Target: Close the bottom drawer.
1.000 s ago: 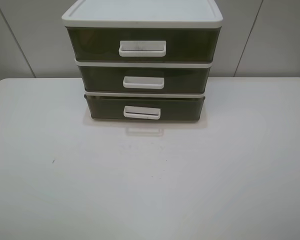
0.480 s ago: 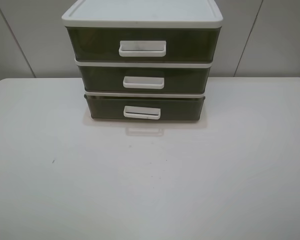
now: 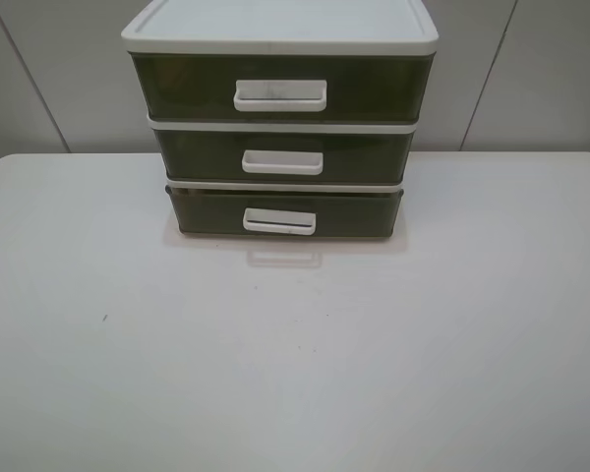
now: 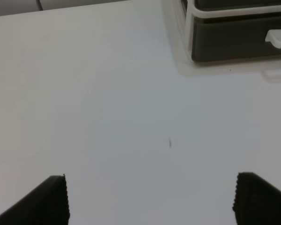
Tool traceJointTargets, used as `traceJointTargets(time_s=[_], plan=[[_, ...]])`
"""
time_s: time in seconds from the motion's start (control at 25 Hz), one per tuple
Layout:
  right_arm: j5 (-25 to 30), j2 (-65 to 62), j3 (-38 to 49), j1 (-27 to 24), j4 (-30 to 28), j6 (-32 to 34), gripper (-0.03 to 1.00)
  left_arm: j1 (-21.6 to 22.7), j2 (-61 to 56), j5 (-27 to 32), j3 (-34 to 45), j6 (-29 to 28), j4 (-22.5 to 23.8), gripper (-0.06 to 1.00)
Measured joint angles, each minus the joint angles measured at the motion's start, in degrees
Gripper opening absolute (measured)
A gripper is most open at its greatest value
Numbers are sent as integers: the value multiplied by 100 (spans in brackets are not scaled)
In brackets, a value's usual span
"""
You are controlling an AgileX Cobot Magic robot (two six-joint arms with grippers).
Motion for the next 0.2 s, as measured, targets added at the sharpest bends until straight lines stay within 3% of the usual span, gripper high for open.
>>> traceJointTargets(time_s=[0.2], plan=[[0,0,0,0,0,4,82,0,0,0,0,0,0,72]])
